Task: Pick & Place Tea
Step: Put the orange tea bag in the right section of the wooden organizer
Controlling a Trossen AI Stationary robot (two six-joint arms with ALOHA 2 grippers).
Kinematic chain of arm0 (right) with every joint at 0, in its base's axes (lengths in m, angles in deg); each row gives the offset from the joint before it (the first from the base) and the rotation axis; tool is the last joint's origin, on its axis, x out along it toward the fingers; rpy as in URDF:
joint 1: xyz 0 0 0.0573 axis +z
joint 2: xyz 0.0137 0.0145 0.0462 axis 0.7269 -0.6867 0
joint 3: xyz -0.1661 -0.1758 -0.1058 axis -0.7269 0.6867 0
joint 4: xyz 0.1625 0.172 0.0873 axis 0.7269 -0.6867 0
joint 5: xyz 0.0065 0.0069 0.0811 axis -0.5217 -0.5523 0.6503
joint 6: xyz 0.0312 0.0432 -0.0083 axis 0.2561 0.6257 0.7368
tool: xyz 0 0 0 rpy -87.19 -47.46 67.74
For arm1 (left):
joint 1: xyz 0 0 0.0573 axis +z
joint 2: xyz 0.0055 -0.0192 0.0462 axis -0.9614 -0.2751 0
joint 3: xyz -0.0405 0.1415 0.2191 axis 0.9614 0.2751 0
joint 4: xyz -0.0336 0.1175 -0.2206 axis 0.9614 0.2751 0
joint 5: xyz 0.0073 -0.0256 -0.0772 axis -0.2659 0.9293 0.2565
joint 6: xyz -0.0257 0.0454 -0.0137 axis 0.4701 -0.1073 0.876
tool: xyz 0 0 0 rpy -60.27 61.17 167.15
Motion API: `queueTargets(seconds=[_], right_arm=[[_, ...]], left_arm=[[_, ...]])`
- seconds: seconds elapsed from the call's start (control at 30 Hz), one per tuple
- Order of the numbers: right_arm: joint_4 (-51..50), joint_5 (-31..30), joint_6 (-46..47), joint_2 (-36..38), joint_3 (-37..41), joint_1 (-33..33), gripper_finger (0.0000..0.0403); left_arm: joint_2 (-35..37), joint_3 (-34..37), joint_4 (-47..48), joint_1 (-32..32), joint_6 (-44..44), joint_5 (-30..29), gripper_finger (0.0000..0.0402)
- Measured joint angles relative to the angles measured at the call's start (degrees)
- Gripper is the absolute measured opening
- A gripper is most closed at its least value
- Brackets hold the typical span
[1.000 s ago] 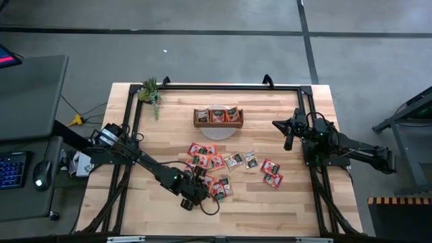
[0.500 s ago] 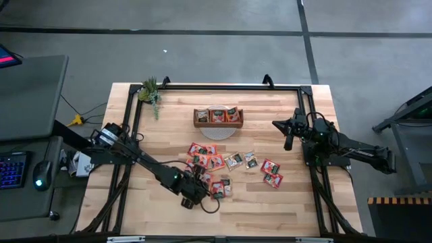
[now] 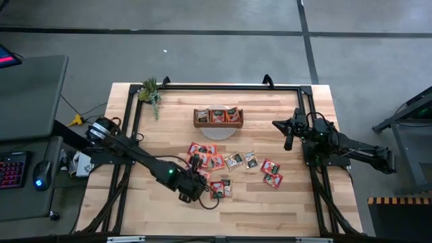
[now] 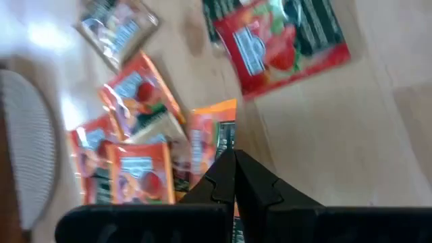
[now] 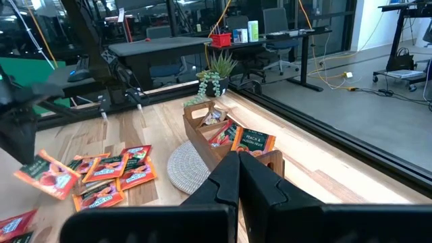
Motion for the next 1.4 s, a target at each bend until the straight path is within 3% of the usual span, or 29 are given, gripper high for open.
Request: queueTargets(seconds=[0.6,1.1,1.4], right_arm=[[0.0,0.02,-0.02,0.0,0.0,0.01,0.0],[0.0,0.0,0.0,0.0,0.0,0.01,0.0],[-0.04,0.01,0.0,0.0,0.0,0.01,0.0]], left_arm=[[1.49,-8.6,7.17,2.89,-4.88,-4.49,0.0],[1.47,-17.64,6.98,17.66,-17.1,-5.53,0.0],[-3.04,-24.35,4.12,28.65,-23.08,-3.85,0.0]])
